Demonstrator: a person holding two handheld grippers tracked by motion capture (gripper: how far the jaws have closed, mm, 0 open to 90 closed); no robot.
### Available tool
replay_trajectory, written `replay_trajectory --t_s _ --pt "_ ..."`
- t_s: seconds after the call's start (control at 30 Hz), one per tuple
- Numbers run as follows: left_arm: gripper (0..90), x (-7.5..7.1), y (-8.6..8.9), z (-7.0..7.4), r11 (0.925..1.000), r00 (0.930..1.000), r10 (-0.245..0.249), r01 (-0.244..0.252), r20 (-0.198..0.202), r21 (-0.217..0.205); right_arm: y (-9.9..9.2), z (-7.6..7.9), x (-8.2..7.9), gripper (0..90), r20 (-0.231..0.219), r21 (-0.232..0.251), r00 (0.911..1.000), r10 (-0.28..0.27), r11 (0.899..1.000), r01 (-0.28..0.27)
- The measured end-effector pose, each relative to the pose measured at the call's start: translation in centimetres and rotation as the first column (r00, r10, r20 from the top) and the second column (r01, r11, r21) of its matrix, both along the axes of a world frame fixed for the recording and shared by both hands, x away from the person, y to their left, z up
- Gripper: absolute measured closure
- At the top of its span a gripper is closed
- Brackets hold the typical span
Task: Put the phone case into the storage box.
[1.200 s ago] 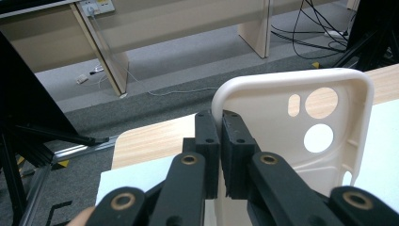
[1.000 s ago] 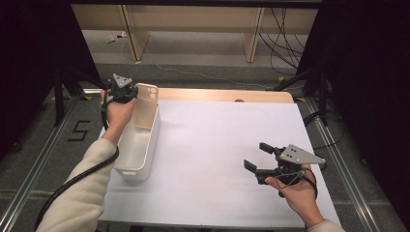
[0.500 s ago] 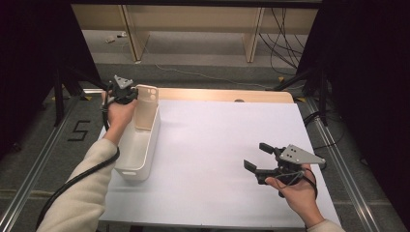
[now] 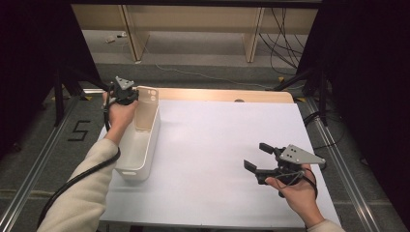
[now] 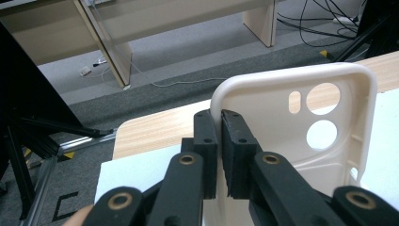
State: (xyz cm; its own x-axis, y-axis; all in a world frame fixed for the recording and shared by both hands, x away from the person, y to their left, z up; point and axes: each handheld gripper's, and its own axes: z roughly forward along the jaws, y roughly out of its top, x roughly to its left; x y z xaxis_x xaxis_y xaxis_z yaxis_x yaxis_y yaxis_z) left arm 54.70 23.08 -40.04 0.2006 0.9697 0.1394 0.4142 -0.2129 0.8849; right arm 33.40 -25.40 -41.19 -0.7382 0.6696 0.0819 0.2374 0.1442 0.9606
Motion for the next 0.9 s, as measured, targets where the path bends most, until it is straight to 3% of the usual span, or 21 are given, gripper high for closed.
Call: replay_trajectory --t_s 0.63,0.9 --pt "83.1 0.33 -0.05 -0.40 0.9997 0.9999 0.002 -0.001 -0.015 0.024 -0.01 -0.01 0.01 16.4 0.000 -0.001 1.0000 0.000 1.000 0.000" --pt "77.5 0.40 -0.14 -0.55 0.9998 0.9999 -0.004 0.005 -0.014 0.019 -0.06 0.04 -0.02 16.4 -0.006 -0.006 1.0000 0.005 1.000 -0.005"
